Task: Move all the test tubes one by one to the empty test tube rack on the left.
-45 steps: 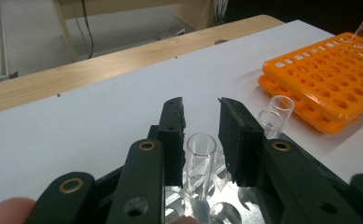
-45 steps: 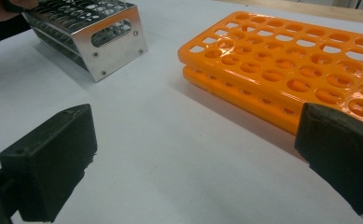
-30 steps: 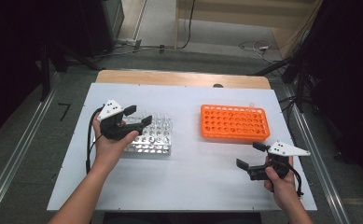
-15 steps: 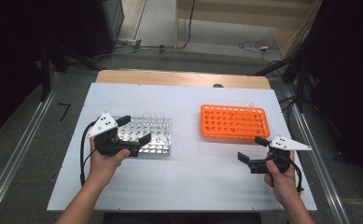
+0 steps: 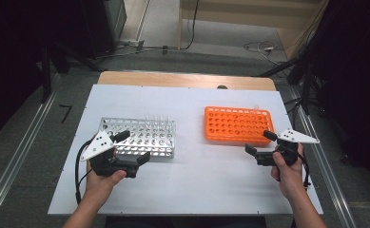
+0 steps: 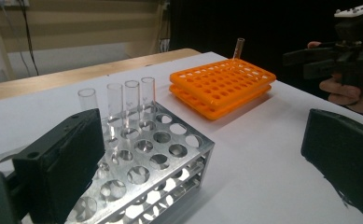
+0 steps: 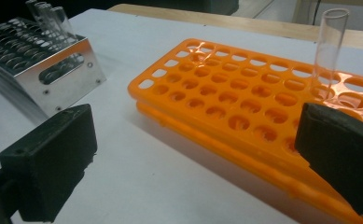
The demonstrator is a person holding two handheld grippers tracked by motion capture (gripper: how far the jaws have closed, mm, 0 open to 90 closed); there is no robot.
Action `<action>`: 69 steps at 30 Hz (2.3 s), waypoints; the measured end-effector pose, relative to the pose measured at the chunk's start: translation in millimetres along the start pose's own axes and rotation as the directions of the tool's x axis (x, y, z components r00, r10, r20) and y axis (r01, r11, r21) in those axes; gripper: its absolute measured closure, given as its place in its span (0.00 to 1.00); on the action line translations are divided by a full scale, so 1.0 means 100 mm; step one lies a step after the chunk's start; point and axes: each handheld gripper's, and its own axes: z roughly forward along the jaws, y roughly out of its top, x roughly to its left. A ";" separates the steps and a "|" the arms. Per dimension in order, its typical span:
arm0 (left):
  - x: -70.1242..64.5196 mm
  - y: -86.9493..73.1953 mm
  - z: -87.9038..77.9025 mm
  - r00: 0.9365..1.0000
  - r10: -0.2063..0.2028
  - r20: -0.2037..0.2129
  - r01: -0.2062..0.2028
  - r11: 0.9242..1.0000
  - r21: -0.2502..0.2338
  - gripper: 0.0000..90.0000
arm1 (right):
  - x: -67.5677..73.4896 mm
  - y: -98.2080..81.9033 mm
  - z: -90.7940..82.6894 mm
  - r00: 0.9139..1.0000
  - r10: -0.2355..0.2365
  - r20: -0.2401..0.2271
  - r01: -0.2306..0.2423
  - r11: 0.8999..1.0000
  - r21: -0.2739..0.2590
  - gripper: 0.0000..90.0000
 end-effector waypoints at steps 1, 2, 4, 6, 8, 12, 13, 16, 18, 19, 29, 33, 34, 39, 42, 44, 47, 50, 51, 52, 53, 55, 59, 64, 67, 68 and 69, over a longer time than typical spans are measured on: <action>0.00 -0.02 -0.01 1.000 -0.001 -0.002 0.001 1.000 0.000 0.00 | -0.01 0.01 0.01 1.000 0.009 0.005 -0.009 1.000 -0.001 0.00; 0.00 -0.04 -0.03 1.000 -0.002 -0.003 0.002 1.000 0.005 0.00 | -0.03 0.02 0.03 1.000 0.011 0.012 -0.011 1.000 0.000 0.00; -0.01 -0.07 -0.04 1.000 -0.007 0.000 0.007 1.000 0.002 0.00 | -0.07 0.04 0.07 1.000 0.018 0.021 -0.018 1.000 0.004 0.00; -0.02 -0.09 -0.05 1.000 -0.012 0.000 0.012 1.000 0.005 0.00 | -0.12 0.06 0.12 0.999 0.023 0.035 -0.024 1.000 0.014 0.03; -0.03 -0.12 -0.06 1.000 -0.014 0.000 0.014 1.000 0.012 0.00 | -0.16 0.09 0.17 0.999 0.024 0.045 -0.025 0.999 0.023 0.04; -0.05 -0.14 -0.04 1.000 -0.013 0.005 0.013 1.000 0.017 0.00 | -0.28 0.16 0.26 0.996 0.063 0.071 -0.064 0.998 0.014 0.08; -0.05 -0.13 -0.03 1.000 -0.013 0.008 0.013 1.000 0.016 0.00 | -0.31 0.18 0.28 0.994 0.075 0.080 -0.077 0.997 0.013 0.10; -0.06 -0.14 -0.02 1.000 -0.014 0.010 0.014 1.000 0.012 0.00 | -0.36 0.24 0.36 0.989 0.083 0.121 -0.087 0.996 0.022 0.16; -0.06 -0.14 -0.01 1.000 -0.012 0.010 0.012 1.000 0.017 0.00 | -0.39 0.28 0.41 0.985 0.082 0.151 -0.089 0.995 0.036 0.23; -0.06 -0.14 -0.01 1.000 -0.013 0.010 0.013 1.000 0.018 0.00 | -0.40 0.30 0.43 0.982 0.085 0.167 -0.093 0.995 0.039 0.26; -0.05 -0.15 -0.01 1.000 -0.020 0.014 0.020 1.000 0.024 0.00 | -0.60 0.33 0.69 0.958 0.120 0.261 -0.148 0.985 0.090 0.54; -0.06 -0.15 0.00 1.000 -0.026 0.018 0.025 0.999 0.023 0.00 | -0.65 0.33 0.75 0.955 0.130 0.268 -0.163 0.981 0.105 0.62; -0.06 -0.15 0.00 0.999 -0.026 0.018 0.025 0.999 0.023 0.00 | -0.66 0.33 0.76 0.954 0.129 0.270 -0.163 0.981 0.108 0.63; -0.06 -0.15 0.00 0.999 -0.026 0.019 0.026 0.999 0.024 0.00 | -0.69 0.32 0.81 0.945 0.128 0.302 -0.172 0.977 0.124 0.67; -0.05 -0.16 0.01 0.999 -0.029 0.020 0.029 0.999 0.024 0.00 | -0.69 0.32 0.82 0.942 0.130 0.309 -0.176 0.977 0.123 0.74; -0.05 -0.16 0.01 0.999 -0.031 0.020 0.030 0.999 0.026 0.00 | -0.68 0.31 0.83 0.940 0.118 0.320 -0.166 0.978 0.127 0.75; -0.05 -0.16 0.02 0.999 -0.039 0.017 0.038 0.999 0.031 0.00 | -0.66 0.31 0.84 0.936 0.090 0.339 -0.141 0.981 0.131 0.79; -0.05 -0.15 0.02 0.999 -0.038 0.017 0.038 0.999 0.030 0.00 | -0.66 0.31 0.83 0.929 0.085 0.361 -0.140 0.982 0.128 0.82; -0.05 -0.15 0.02 0.999 -0.038 0.017 0.038 0.999 0.030 0.00 | -0.66 0.31 0.83 0.929 0.088 0.358 -0.141 0.982 0.126 0.82; -0.05 -0.15 0.02 0.999 -0.038 0.015 0.038 0.999 0.031 0.00 | -0.67 0.31 0.83 0.930 0.090 0.356 -0.142 0.982 0.123 0.82; -0.05 -0.15 0.02 0.999 -0.038 0.015 0.038 0.999 0.030 0.00 | -0.67 0.31 0.83 0.930 0.095 0.354 -0.147 0.982 0.122 0.82; -0.05 -0.16 0.02 0.999 -0.039 0.013 0.038 0.999 0.030 0.00 | -0.68 0.32 0.81 0.931 0.100 0.352 -0.148 0.982 0.114 0.82; -0.05 -0.15 0.02 0.999 -0.036 0.013 0.036 0.999 0.030 0.00 | -0.68 0.34 0.77 0.932 0.112 0.346 -0.150 0.985 0.085 0.82; -0.05 -0.16 0.02 0.999 -0.035 0.013 0.034 0.999 0.030 0.00 | -0.66 0.39 0.67 0.936 0.122 0.331 -0.143 0.989 0.042 0.82; -0.05 -0.15 0.02 0.999 -0.035 0.013 0.035 0.999 0.029 0.00 | -0.64 0.41 0.60 0.940 0.130 0.316 -0.143 0.990 0.019 0.82; -0.05 -0.15 0.03 0.999 -0.036 0.013 0.035 0.999 0.028 0.00 | -0.63 0.42 0.58 0.941 0.124 0.313 -0.134 0.991 0.012 0.82; -0.05 -0.15 0.03 0.999 -0.035 0.013 0.035 0.999 0.030 0.00 | -0.62 0.43 0.56 0.942 0.126 0.313 -0.134 0.991 0.006 0.82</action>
